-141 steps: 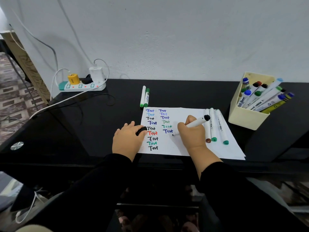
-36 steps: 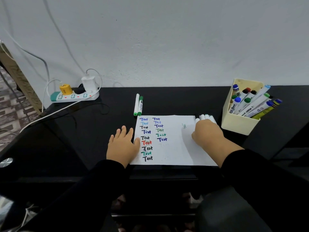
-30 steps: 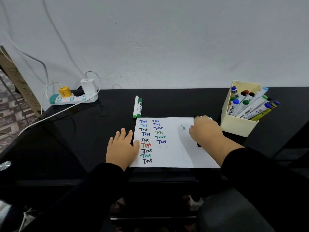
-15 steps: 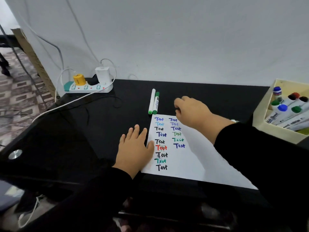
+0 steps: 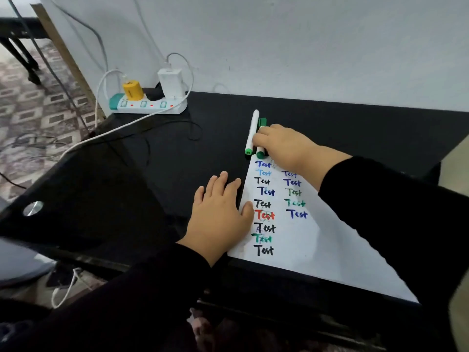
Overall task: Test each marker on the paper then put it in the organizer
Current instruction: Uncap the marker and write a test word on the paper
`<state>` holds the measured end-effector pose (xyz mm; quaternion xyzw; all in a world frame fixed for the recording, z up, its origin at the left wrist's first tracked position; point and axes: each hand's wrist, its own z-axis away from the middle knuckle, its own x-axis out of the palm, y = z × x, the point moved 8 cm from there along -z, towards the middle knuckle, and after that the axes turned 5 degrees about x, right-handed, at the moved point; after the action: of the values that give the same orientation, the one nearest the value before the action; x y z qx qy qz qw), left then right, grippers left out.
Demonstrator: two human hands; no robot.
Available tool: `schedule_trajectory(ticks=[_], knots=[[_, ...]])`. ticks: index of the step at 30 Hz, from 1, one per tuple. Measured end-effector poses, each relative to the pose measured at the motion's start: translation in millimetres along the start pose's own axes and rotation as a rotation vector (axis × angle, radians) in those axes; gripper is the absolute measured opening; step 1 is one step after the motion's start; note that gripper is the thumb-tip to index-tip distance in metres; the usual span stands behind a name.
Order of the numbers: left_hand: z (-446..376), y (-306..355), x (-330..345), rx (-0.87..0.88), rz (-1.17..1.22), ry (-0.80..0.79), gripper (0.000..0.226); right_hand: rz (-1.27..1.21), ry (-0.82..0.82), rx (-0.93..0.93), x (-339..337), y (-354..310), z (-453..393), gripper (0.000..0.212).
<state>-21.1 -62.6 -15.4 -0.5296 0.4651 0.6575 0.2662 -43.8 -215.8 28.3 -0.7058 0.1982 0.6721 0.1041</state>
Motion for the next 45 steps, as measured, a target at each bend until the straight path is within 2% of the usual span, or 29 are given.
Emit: schedule_trajectory(ticks=[5,13,18,22,24,26,27,29,32,34,38,40,45], knots=[[0,-1,0,-0.005,0.001,-0.007,0.058,0.035,0.051,-0.032,0,-3,8,0.037],[2,1,-1,-0.006,-0.010,-0.017,0.059,-0.135,0.292,0.144,-33,4,48,0.029],[6,2,-2,0.004,0.010,-0.001,0.057,-0.689,0.518,0.489,-52,22,101,0.017],[10,6,-4,-0.002,-0.042,-0.028,0.057,-1.031,0.566,0.700,-56,25,138,0.017],[14,10,-9,0.008,-0.171,-0.013,0.058,-1.173,0.591,0.799,-59,27,154,0.014],[19,22,-19,0.061,-0.299,0.028,0.057,-1.313,0.573,0.905,-56,31,166,0.010],[20,28,-23,0.091,-0.286,0.035,0.056,-1.378,0.546,0.956,-53,32,172,0.008],[25,46,-33,0.144,-0.065,0.016,0.054,-1.486,0.504,1.021,-49,33,182,0.008],[40,77,-47,0.209,0.437,-0.041,0.050,-1.571,0.474,1.055,-49,30,190,0.013],[50,90,-55,0.232,0.582,-0.028,0.046,-1.624,0.483,1.078,-51,25,195,0.012],[58,91,-71,0.200,0.643,0.091,0.026,-1.757,0.471,1.086,-52,13,197,0.011],[62,92,-74,0.202,0.625,0.095,0.024,-1.788,0.416,1.076,-54,4,198,0.020],[68,96,-87,0.236,0.399,0.151,0.017,-1.684,0.297,1.120,-56,-10,200,0.037]])
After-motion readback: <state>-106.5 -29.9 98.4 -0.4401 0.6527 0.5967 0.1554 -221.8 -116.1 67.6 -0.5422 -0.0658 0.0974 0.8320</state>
